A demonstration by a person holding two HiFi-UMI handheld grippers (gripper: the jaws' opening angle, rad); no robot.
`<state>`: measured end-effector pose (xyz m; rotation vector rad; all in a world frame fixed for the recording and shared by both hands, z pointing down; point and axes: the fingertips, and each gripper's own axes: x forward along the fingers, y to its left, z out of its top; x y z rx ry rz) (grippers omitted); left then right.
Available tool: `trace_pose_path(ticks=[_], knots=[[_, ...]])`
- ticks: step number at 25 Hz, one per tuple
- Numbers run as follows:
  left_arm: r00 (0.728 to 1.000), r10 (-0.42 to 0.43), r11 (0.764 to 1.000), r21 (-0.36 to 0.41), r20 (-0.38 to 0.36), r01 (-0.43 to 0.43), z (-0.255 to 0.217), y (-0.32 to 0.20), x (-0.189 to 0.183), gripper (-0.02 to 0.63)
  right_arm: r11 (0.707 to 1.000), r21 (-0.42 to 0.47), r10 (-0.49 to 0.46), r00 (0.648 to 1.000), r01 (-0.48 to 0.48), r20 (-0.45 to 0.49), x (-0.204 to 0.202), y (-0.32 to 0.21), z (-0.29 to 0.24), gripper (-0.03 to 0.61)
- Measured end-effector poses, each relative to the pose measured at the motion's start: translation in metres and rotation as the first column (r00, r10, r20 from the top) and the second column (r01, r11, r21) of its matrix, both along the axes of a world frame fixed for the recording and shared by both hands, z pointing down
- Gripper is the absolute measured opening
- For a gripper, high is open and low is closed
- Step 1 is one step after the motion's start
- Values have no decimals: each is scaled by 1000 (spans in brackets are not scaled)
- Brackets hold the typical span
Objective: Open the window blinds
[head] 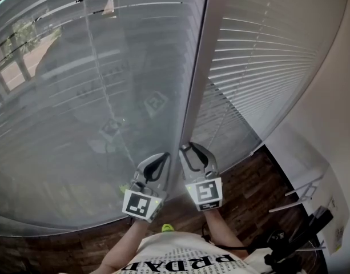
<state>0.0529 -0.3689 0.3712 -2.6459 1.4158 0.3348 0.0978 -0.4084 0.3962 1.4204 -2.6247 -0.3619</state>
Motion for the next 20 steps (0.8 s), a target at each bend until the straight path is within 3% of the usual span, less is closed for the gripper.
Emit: trace_pose_path(ticks=[12,20], knots=[[1000,15,1000,-9,9,-14,1,1,0,6,998,-59,-1,987,11,160,4,0,7,124],[1000,20,1000,-10,7,-20,1,0,1,6,993,-114,7,945,32,326,6,-3,5,124]])
